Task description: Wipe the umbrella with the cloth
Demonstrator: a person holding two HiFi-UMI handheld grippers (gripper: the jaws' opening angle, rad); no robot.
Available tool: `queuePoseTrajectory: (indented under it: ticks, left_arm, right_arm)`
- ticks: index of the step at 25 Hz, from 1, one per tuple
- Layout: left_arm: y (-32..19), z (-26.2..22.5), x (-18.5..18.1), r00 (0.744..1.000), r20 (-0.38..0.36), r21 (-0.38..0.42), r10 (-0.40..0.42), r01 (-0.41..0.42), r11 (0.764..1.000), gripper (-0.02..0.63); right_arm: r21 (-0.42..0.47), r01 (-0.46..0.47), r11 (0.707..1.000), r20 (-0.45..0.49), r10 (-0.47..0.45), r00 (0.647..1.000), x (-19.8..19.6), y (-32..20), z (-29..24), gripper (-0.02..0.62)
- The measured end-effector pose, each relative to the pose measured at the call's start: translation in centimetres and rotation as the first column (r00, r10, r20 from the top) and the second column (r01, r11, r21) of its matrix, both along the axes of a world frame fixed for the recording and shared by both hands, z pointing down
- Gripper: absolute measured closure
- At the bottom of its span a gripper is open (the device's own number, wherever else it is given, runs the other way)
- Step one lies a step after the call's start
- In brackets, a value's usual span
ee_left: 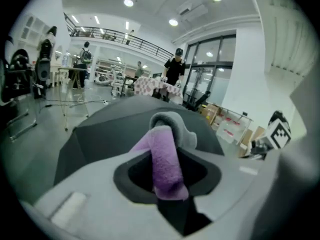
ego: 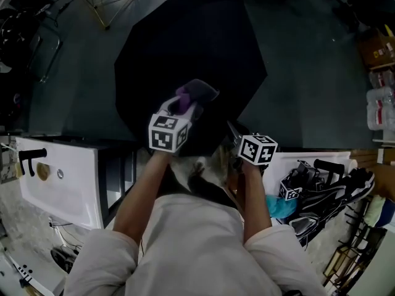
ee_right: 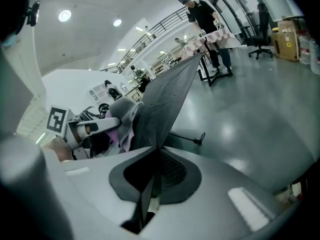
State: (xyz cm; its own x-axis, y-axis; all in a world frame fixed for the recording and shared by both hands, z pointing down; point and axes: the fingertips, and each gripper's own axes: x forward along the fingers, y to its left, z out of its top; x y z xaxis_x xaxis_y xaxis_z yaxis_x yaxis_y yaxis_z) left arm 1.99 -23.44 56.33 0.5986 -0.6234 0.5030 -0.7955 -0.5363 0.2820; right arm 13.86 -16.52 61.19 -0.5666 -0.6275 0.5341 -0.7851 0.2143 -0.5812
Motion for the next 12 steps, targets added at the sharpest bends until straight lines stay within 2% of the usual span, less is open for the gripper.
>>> queuePoseTrajectory:
  ticks: [3, 7, 12]
  left_arm:
    - [-3.6, -0.3, -5.9, 0.993, 0.033, 0.034, -0.115, 0.113, 0.993, 0.494]
    - [-9.0, 0.1, -14.4, 0.965, 0.095, 0.077, -0.244, 0.238, 0.968, 0.492]
    - [-15.3, 2.6, -22.4, 0.939, 0.172, 0.092, -0.297, 0.285, 0.954, 0.492]
  right_arm:
    - [-0.007, -0.014, 1.0, -0.014, 0.014, 1.0, 0.0, -0.3, 0.2, 0.589]
    - [-0.022, -0.042, 0.999, -0.029, 0.041, 0.999, -0.1, -1.0, 0.5, 0.589]
    - [-0.035, -0.066, 0.997, -0.066, 0.063, 0.996, -0.3, -1.6, 0.5, 0.589]
